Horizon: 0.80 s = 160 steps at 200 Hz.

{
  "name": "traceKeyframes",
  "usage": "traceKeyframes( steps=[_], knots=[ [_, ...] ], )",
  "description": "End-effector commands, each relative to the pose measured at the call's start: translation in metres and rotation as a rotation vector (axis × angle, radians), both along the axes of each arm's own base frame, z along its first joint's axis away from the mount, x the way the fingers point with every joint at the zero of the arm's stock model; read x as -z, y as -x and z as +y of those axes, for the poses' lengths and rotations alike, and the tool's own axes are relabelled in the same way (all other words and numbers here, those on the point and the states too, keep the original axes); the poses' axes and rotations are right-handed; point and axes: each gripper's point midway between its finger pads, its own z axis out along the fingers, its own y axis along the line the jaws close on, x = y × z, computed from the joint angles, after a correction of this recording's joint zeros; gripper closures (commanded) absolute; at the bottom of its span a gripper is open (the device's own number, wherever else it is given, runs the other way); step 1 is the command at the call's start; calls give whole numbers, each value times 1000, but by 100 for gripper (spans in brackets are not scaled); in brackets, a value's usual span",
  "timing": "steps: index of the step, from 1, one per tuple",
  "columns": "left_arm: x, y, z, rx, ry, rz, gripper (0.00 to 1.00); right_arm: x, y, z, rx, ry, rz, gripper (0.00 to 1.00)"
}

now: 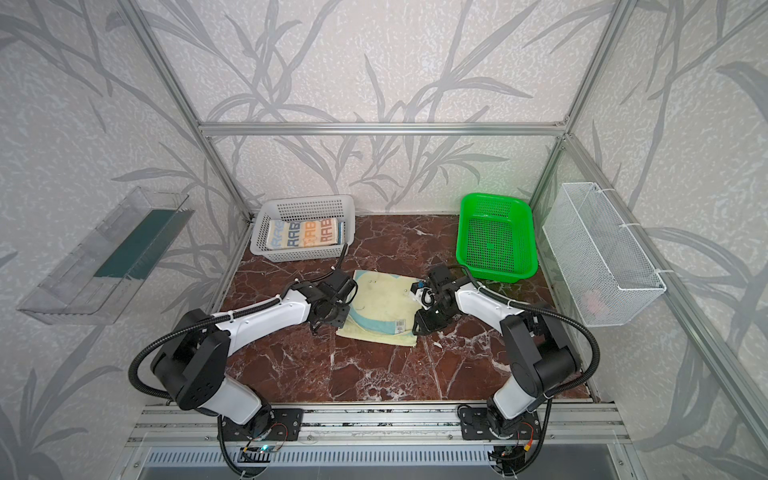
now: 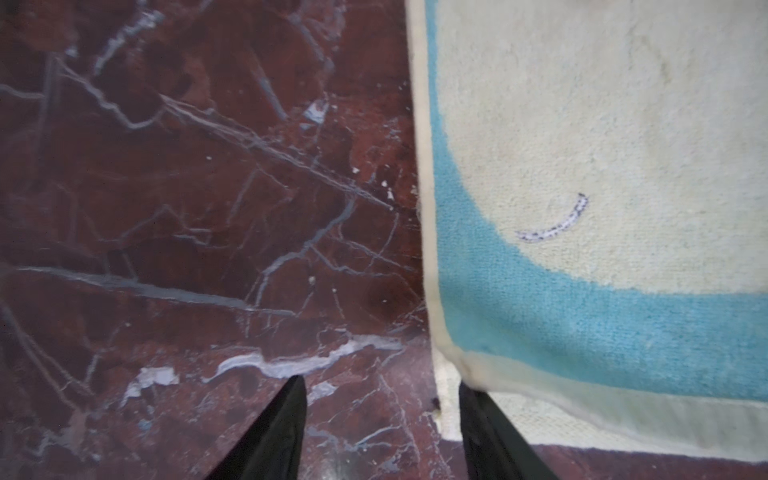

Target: Fold and stack the towels

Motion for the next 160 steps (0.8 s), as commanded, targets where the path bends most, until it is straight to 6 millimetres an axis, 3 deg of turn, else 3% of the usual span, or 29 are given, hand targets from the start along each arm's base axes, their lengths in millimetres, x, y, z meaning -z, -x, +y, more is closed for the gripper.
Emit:
traceKeyframes(
  steps=[1,31,90,106,133,139,160],
  knots=[
    [-27,-2,24,-107,-68,-95,39,-23,-3,-5,27,9,-70,61],
    [-40,-15,15,-107,-11,-166,39,-44,-24,8,48,-63,-155,60],
    [-47,-57,-21,-6,-3,-172,35,-39,-74,11,113,8,-220,59],
    [-46,-71,-28,17,-12,-163,22,-38,-90,6,132,36,-242,58],
    [-46,-100,-38,26,-9,-162,22,-42,-119,-4,170,42,-268,57],
    [-46,-106,-40,23,0,-160,22,-31,-123,-7,176,56,-245,57],
    [-39,-127,-45,7,40,-150,22,-26,-142,-18,211,82,-250,57]
  ],
)
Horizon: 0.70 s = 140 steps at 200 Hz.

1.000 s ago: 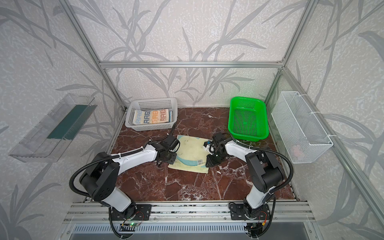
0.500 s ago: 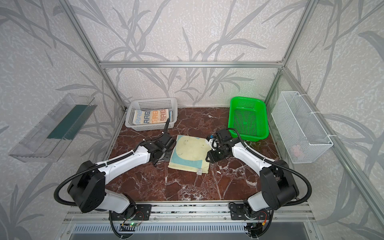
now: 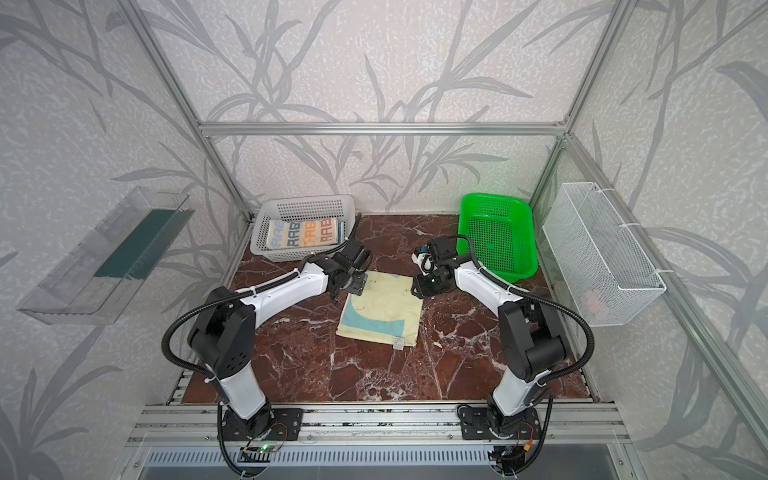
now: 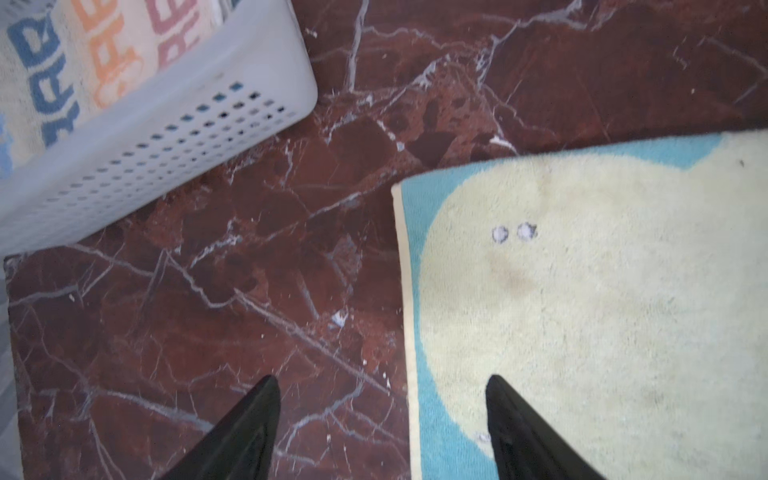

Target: Fold and stack the towels

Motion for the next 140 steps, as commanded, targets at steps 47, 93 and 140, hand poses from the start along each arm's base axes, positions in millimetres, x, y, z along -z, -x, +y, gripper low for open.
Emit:
traceKeyframes(
  steps=[47,93,140],
  knots=[
    [25,-65,-5,-14,26,16,27,19,-51,-28,66,54,-4,57],
    [43,-84,-5,-16,6,41,28,34,-70,-25,47,50,31,56],
    [50,-87,-4,19,-12,53,29,49,-78,-26,28,92,68,57]
  ],
)
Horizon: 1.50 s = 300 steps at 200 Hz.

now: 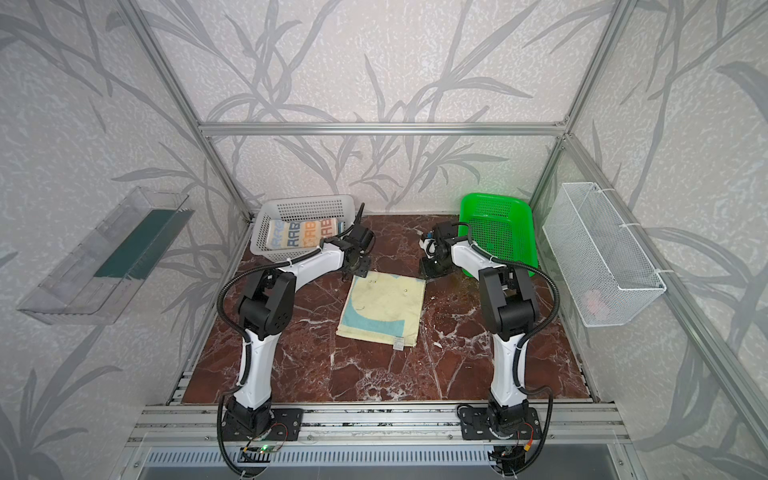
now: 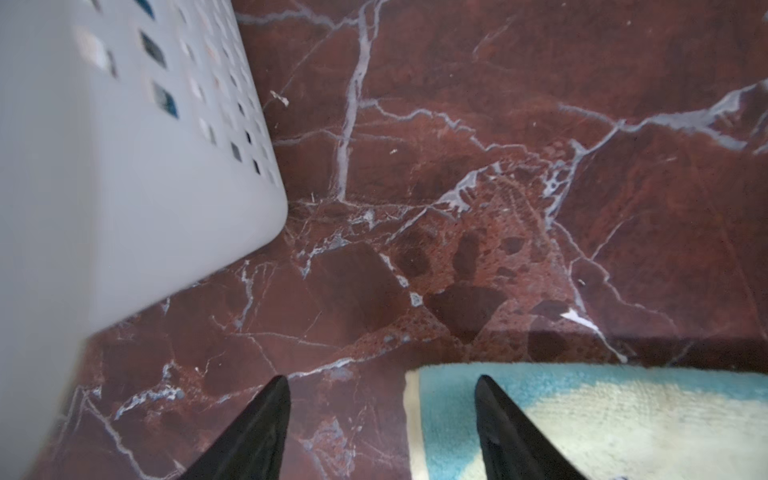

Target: Fold and stack the towels

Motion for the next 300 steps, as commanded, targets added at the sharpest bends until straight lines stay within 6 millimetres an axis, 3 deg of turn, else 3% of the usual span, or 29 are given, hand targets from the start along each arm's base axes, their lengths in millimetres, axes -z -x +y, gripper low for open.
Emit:
traceKeyframes(
  steps=[1,29,88,157,190,219,236,300],
  knots=[
    [-4,-5,0,30,-7,-3,29,6,3,-3,-23,32,39,57],
    [-10,-7,-4,76,8,-6,29,11,2,-8,-38,73,51,61],
    [-17,-8,-7,140,6,-15,27,18,3,-11,-76,109,82,92],
    [-35,-8,-15,272,-8,-34,27,8,-9,-23,-90,157,16,98],
    [-38,-11,-17,299,-17,-41,27,2,-14,-24,-98,155,0,94],
    [-33,-13,-17,301,-27,-30,27,-9,-11,-7,-144,61,-37,71],
    [-27,-13,-17,300,-31,-19,27,-13,-4,3,-200,31,-47,64],
    [-2,-5,-11,289,-49,31,30,-2,8,10,-287,41,-4,61]
  ],
)
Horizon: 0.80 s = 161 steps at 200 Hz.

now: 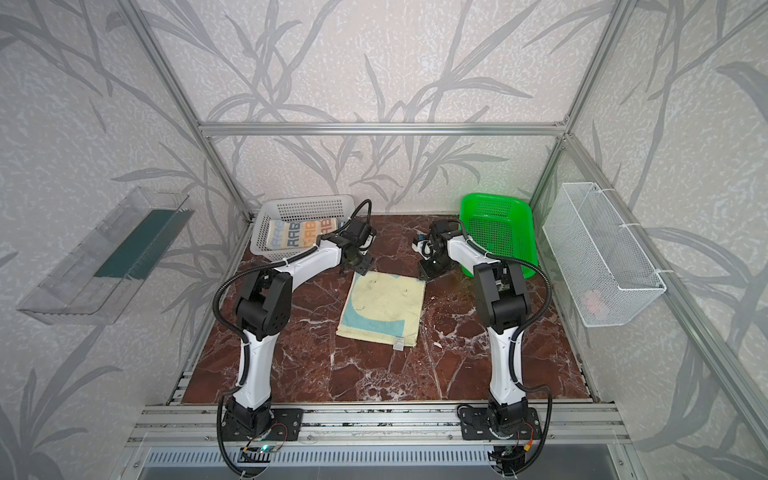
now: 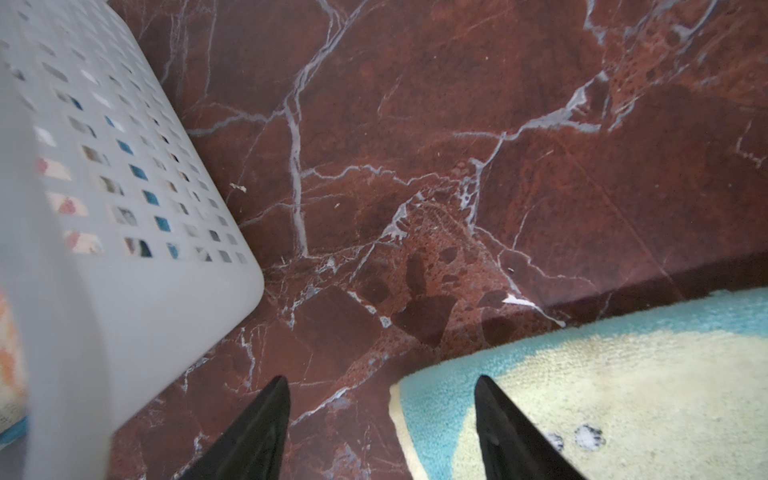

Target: Fold and stack the towels

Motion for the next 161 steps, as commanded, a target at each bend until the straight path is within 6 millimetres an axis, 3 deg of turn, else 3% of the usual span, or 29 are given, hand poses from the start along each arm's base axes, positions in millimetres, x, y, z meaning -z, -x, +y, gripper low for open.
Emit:
traceKeyframes(
  steps=[1,34,85,126,161],
  knots=[
    [14,4,4,10,-22,32,30,-9,6,6,-45,-28,8,61],
    [25,8,7,8,-44,51,31,-10,12,10,-77,-41,13,61],
    [37,12,13,2,-80,73,32,7,12,-6,-40,60,42,62],
    [44,14,14,-16,-96,80,33,15,9,-11,-32,107,58,73],
    [51,20,17,-39,-112,108,33,15,7,-4,-49,83,55,75]
  ],
)
